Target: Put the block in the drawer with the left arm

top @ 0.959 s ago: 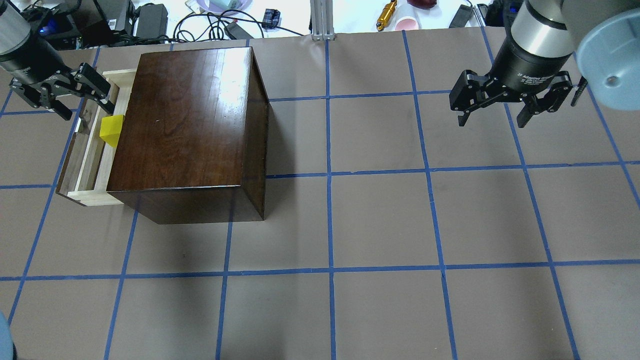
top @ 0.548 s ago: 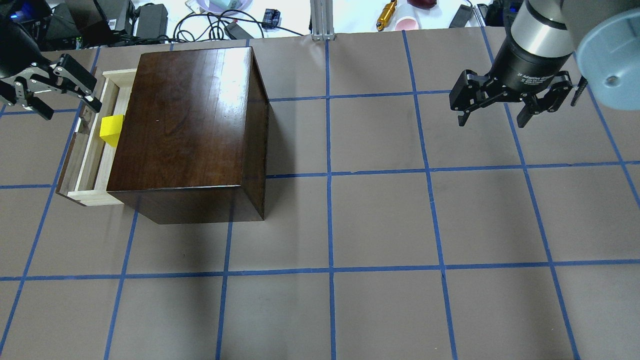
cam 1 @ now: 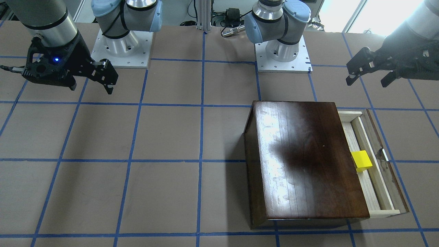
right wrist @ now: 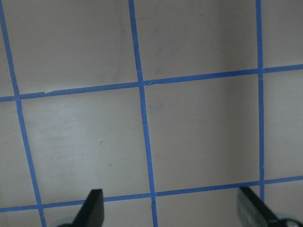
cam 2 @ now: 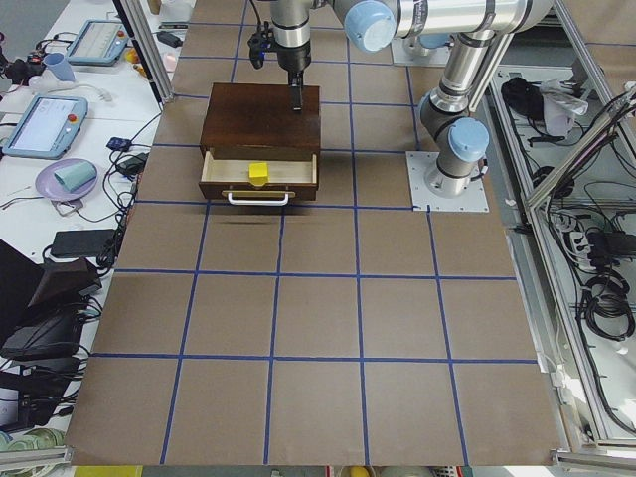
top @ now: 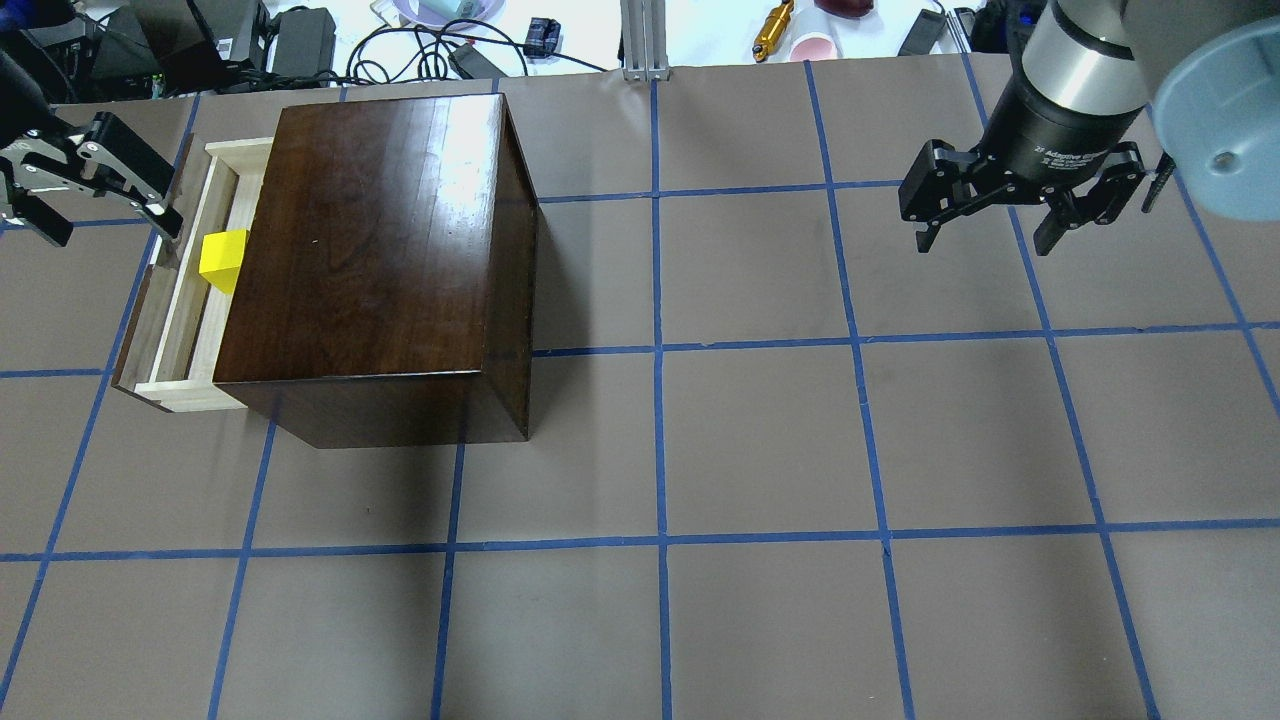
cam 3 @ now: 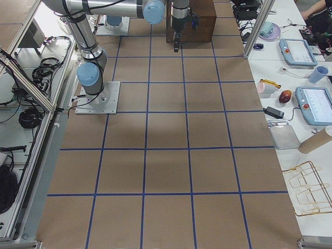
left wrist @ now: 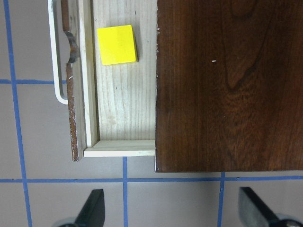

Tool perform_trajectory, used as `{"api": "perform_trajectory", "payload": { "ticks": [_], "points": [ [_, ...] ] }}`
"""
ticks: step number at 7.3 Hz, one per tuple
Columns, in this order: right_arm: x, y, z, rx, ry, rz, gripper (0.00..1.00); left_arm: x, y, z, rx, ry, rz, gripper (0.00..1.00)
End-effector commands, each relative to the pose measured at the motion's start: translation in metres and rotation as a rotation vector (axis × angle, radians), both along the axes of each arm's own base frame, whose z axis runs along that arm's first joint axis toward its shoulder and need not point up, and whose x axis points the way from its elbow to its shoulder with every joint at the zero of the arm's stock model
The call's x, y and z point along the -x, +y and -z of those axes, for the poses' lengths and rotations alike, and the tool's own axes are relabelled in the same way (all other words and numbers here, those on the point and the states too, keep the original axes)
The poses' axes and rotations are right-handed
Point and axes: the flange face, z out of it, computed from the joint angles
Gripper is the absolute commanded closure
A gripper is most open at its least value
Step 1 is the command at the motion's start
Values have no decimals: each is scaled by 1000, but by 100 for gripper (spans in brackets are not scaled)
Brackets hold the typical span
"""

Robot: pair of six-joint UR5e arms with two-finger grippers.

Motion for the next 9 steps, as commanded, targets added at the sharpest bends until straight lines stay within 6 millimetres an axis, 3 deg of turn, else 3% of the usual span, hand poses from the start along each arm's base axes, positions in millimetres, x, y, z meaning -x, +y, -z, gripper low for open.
{"api": "perform_trajectory", "payload": {
  "ticks": [1,4,5,7,9],
  "points": [
    [0,0,0,1,0,0,0,44,-8,2,28,-15,-33,0],
    [0,0,0,1,0,0,0,115,-7,11,26,-21,-87,0],
    [0,0,0,1,0,0,0,129,-9,16,23,-20,-65,0],
    [0,0,0,0,0,0,0,142,-13,23,22,-19,-57,0],
    [0,0,0,1,0,0,0,143,-25,27,60,-19,-52,0]
  ]
}}
